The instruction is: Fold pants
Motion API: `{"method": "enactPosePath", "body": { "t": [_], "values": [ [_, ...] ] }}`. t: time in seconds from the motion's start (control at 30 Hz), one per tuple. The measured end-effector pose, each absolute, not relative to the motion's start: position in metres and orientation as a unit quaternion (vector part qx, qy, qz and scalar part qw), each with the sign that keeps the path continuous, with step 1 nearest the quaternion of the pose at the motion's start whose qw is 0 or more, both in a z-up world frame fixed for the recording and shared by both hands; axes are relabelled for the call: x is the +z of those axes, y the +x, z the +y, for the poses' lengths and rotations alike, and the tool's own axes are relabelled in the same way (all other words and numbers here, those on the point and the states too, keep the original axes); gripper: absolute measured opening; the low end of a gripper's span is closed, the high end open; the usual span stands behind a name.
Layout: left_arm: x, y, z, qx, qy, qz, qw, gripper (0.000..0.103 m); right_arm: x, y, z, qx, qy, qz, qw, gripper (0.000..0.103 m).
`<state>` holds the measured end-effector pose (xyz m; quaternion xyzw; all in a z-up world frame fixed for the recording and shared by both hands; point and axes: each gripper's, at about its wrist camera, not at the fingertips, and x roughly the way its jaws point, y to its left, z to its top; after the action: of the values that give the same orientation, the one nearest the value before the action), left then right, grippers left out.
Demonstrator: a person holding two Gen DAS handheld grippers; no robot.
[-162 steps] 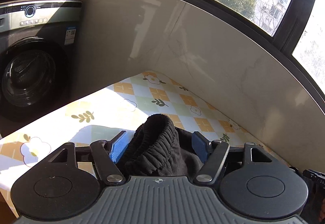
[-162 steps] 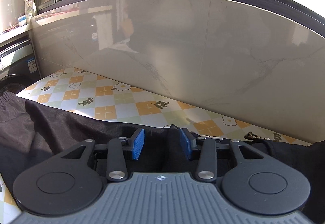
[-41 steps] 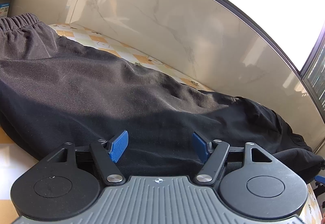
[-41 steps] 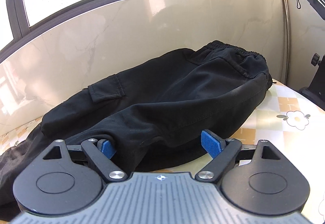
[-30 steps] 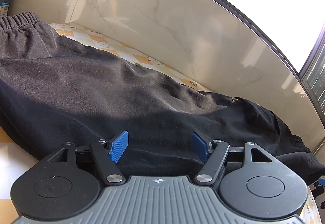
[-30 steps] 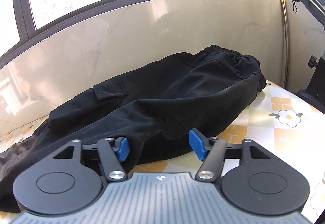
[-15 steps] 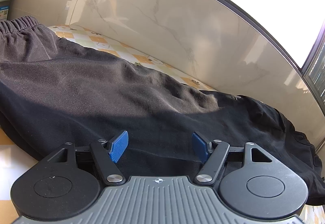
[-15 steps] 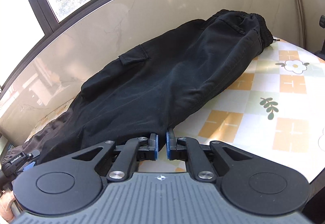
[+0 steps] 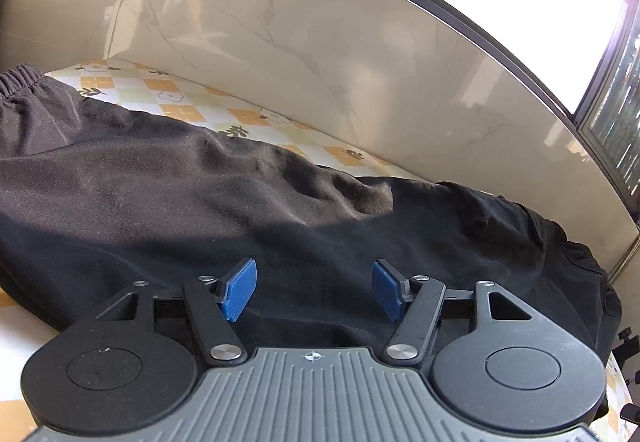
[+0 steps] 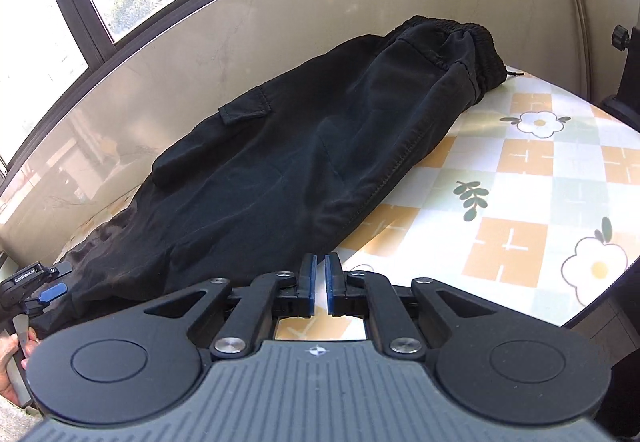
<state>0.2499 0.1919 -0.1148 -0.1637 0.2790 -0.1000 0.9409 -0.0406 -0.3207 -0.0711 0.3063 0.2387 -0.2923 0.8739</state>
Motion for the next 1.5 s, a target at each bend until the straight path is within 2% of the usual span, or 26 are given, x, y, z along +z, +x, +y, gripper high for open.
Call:
{"method": "enactPosePath", "body": {
  "t": [0.17,0.33,0.43,0.5,0.57,0.67,0.73,0.8,0.97,1.1,1.17,1.23,1.27,1.3,1.33,1.37,1.4,1.5],
  "values": [
    [-0.071,0.244,0.135,-0.166,-0.129,0.264,0.941,0.066,-0.047,-0.048,-0.362,-0.301,0.254,0.227,0.891,0.014],
    [-0.062,0.25,0.03,-0.263,-0.083,0.313,0.909,0.065,-0.047,-0.059,-0.438,-0.313,0.283,0.214,0.881,0.019],
    [-0.074,0.255,-0.038,-0.288,-0.034,0.346,0.892,0.051,-0.055,-0.061,-0.479,-0.315,0.298,0.218,0.874,0.033],
    [-0.083,0.256,-0.073,-0.301,-0.016,0.363,0.882,0.046,-0.063,-0.06,-0.504,-0.316,0.313,0.216,0.869,0.05],
    [-0.091,0.258,-0.1,-0.315,-0.008,0.381,0.869,0.042,-0.072,-0.059,-0.527,-0.319,0.332,0.214,0.861,0.054],
    [-0.101,0.261,-0.133,-0.324,0.007,0.395,0.86,0.041,-0.087,-0.055,-0.563,-0.316,0.372,0.205,0.849,0.06],
    [-0.108,0.256,-0.146,-0.333,0.015,0.405,0.851,0.041,-0.097,-0.049,-0.583,-0.306,0.4,0.196,0.841,0.063],
    [-0.115,0.252,-0.157,-0.343,0.026,0.411,0.844,0.041,-0.106,-0.042,-0.6,-0.291,0.423,0.195,0.836,0.074],
    [-0.128,0.248,-0.159,-0.344,0.045,0.417,0.84,0.04,-0.124,-0.024,-0.626,-0.283,0.472,0.184,0.814,0.083],
    [-0.128,0.245,-0.161,-0.342,0.056,0.414,0.842,0.04,-0.141,-0.011,-0.643,-0.304,0.511,0.202,0.778,0.085],
    [-0.129,0.244,-0.163,-0.34,0.058,0.413,0.843,0.041,-0.143,-0.009,-0.647,-0.307,0.522,0.188,0.773,0.09],
    [-0.129,0.243,-0.165,-0.338,0.061,0.41,0.845,0.041,-0.143,-0.009,-0.649,-0.318,0.525,0.173,0.77,0.088],
    [-0.13,0.242,-0.165,-0.337,0.062,0.409,0.845,0.041,-0.141,-0.01,-0.649,-0.322,0.52,0.165,0.774,0.072],
    [-0.131,0.242,-0.167,-0.337,0.063,0.408,0.846,0.041,-0.137,-0.013,-0.649,-0.321,0.512,0.156,0.781,0.046],
    [-0.132,0.241,-0.169,-0.336,0.064,0.408,0.847,0.041,-0.134,-0.016,-0.65,-0.314,0.506,0.139,0.792,0.037],
    [-0.13,0.241,-0.168,-0.336,0.065,0.407,0.847,0.041,-0.13,-0.019,-0.648,-0.308,0.501,0.128,0.799,0.017],
    [-0.13,0.241,-0.169,-0.336,0.064,0.408,0.846,0.041,-0.123,-0.023,-0.645,-0.308,0.487,0.121,0.808,0.012],
    [-0.129,0.242,-0.168,-0.341,0.059,0.411,0.843,0.042,-0.117,-0.031,-0.637,-0.329,0.457,0.114,0.818,0.012]
  ]
}}
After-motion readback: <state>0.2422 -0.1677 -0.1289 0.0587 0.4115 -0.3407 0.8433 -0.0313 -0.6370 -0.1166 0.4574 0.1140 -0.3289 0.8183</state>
